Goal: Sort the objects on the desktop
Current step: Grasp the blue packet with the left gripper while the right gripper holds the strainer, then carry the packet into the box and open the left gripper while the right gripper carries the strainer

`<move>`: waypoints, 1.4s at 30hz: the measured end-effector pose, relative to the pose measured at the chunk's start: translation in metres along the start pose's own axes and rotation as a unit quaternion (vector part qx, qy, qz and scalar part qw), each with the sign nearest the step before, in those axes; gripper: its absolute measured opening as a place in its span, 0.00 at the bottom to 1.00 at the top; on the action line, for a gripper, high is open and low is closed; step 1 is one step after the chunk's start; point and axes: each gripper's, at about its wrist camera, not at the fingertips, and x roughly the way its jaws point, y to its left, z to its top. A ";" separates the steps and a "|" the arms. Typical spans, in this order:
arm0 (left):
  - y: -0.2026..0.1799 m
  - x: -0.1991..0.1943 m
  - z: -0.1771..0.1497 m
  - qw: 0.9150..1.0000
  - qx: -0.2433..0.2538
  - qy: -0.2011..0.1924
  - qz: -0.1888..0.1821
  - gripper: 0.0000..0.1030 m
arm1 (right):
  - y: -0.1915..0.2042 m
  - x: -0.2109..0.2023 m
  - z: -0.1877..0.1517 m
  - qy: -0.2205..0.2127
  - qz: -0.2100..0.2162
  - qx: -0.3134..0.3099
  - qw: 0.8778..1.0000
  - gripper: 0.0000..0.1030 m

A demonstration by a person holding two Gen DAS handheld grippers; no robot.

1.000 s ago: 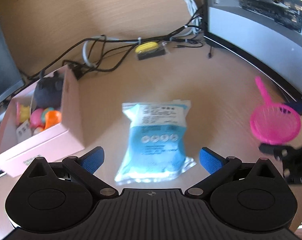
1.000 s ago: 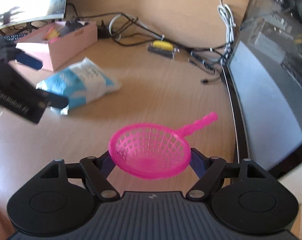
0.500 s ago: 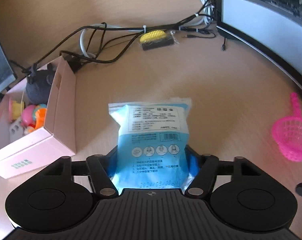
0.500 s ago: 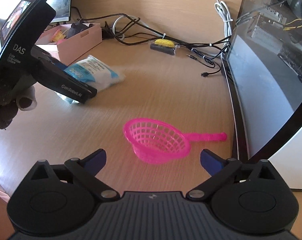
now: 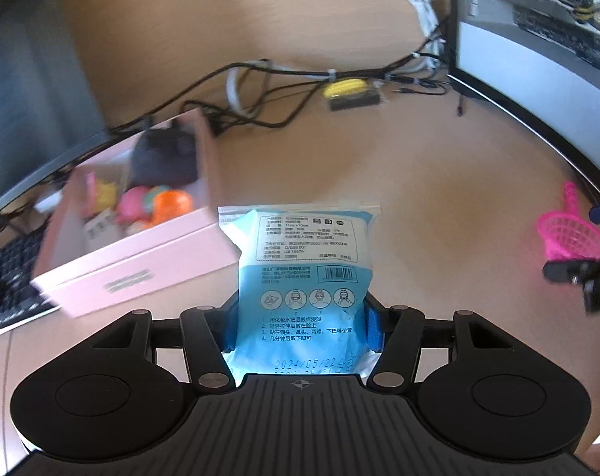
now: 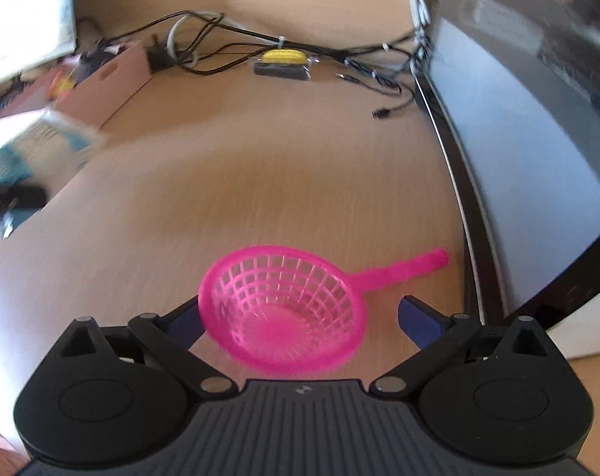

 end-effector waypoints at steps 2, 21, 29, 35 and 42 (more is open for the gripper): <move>0.008 0.000 -0.006 1.000 0.000 0.009 0.001 0.60 | -0.002 0.005 0.002 0.015 0.013 0.012 1.000 0.76; 0.009 0.024 -0.034 0.999 0.016 0.043 -0.019 0.82 | 0.074 0.001 0.003 0.016 0.083 -0.129 0.988 0.89; 0.029 -0.005 -0.043 0.999 0.027 0.026 -0.018 0.57 | 0.093 -0.009 0.018 0.011 0.119 -0.144 0.982 0.77; 0.089 -0.070 -0.034 0.999 -0.002 -0.037 -0.003 0.57 | 0.143 -0.047 0.040 -0.047 0.173 -0.204 0.963 0.77; 0.164 -0.113 0.000 0.983 -0.081 -0.160 0.046 0.57 | 0.192 -0.111 0.084 -0.226 0.135 -0.262 0.928 0.78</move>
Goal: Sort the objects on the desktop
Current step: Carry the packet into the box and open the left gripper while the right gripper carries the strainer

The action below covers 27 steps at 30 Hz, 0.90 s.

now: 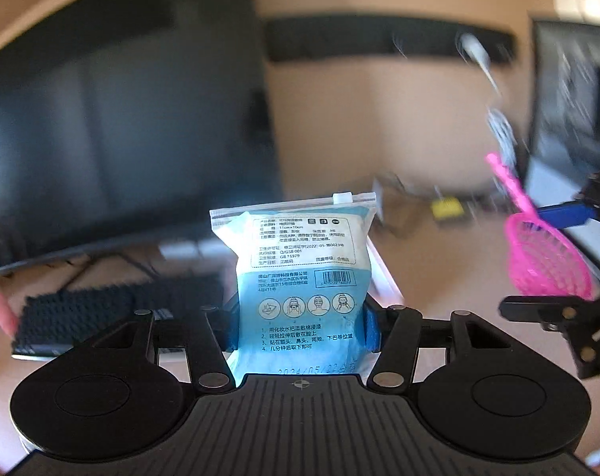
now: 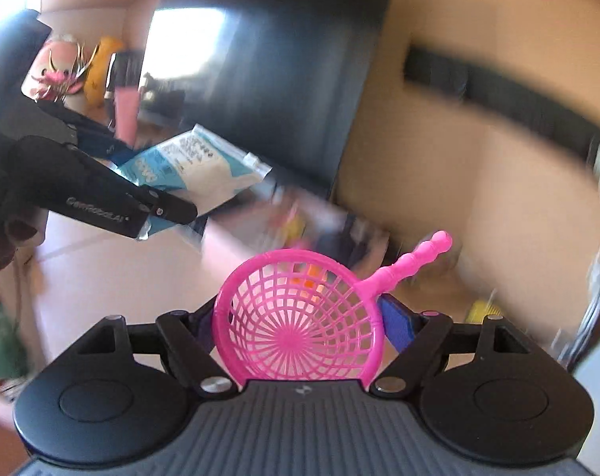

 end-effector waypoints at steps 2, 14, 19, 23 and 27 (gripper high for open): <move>0.009 0.004 0.009 1.000 -0.012 -0.010 0.001 0.57 | 0.006 -0.002 0.017 -0.033 -0.020 -0.015 0.999 0.78; 0.028 0.092 0.038 1.000 0.017 -0.003 -0.021 0.57 | 0.013 0.004 0.051 -0.053 -0.099 -0.009 0.994 0.78; 0.028 0.135 0.034 0.998 0.059 -0.001 -0.021 0.66 | 0.011 0.006 0.046 -0.018 -0.134 0.009 0.991 0.78; 0.025 0.159 0.016 0.992 0.124 0.008 -0.008 0.92 | 0.008 0.008 0.042 0.001 -0.141 0.015 0.990 0.78; 0.036 0.154 -0.005 0.995 0.088 0.041 0.000 0.92 | 0.009 0.024 0.041 0.017 -0.130 0.013 0.991 0.77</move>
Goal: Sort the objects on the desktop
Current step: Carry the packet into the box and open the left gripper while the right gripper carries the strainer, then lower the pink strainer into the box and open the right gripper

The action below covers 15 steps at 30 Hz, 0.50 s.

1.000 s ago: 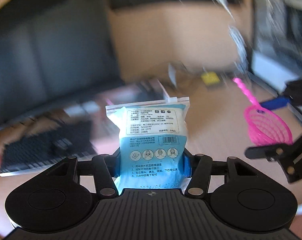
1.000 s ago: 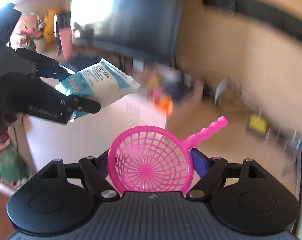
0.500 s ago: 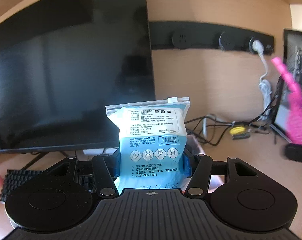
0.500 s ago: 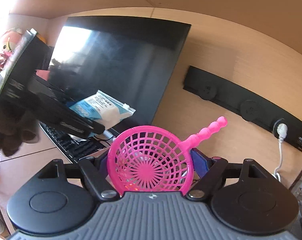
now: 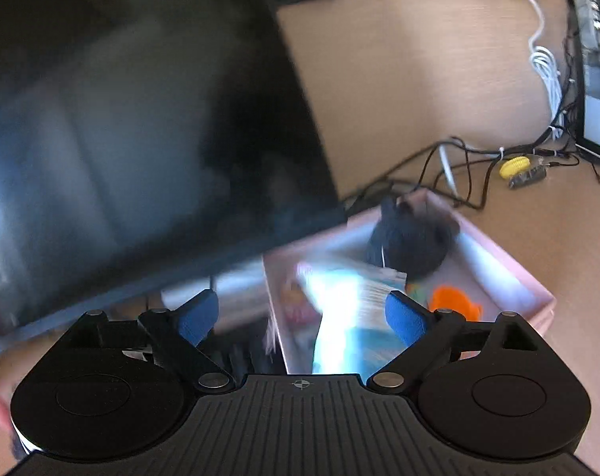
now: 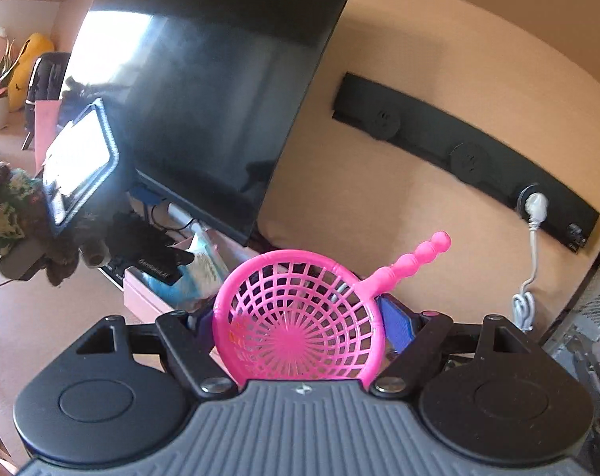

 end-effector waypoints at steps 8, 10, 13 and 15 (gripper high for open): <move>0.030 -0.050 -0.043 0.991 -0.122 0.046 0.008 0.95 | 0.015 0.046 0.006 0.011 0.062 -0.023 0.998 0.78; 0.036 -0.065 -0.051 0.986 -0.156 0.057 0.008 0.95 | 0.023 0.064 0.011 0.007 0.075 -0.047 0.996 0.78; 0.039 -0.083 -0.058 0.978 -0.198 0.068 0.002 0.97 | 0.032 0.096 0.015 -0.007 0.088 -0.072 0.994 0.78; 0.036 -0.094 -0.061 0.976 -0.209 0.069 0.006 0.97 | 0.041 0.120 0.017 -0.018 0.098 -0.097 0.990 0.77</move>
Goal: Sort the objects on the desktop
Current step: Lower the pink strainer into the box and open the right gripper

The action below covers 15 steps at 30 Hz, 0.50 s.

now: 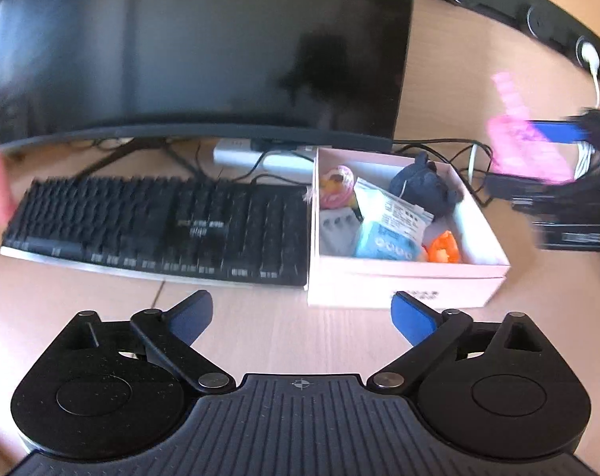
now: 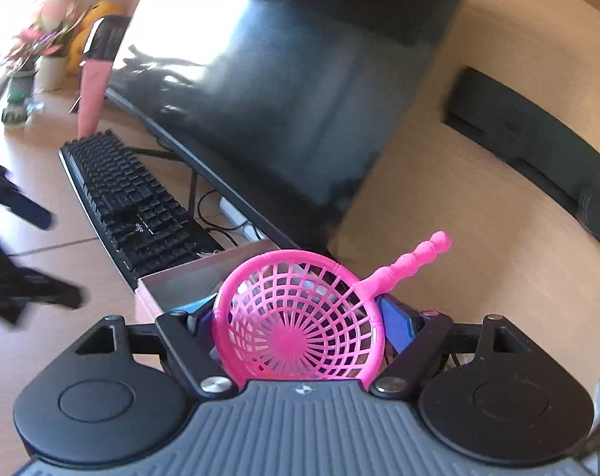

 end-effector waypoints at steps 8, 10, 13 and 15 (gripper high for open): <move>-0.010 -0.016 -0.018 1.000 -0.005 0.017 0.022 0.98 | 0.016 0.057 -0.012 0.012 0.056 -0.089 0.994 0.95; -0.009 -0.015 -0.023 0.999 -0.015 0.024 0.026 0.98 | 0.007 0.053 -0.015 0.026 0.073 -0.034 0.996 0.95; -0.010 -0.011 -0.027 0.999 -0.026 0.034 0.030 0.98 | -0.007 0.042 -0.023 0.033 0.090 0.059 0.994 0.95; -0.013 -0.010 -0.027 0.999 -0.029 0.035 0.028 0.98 | -0.019 0.035 -0.030 0.038 0.085 0.135 0.986 0.95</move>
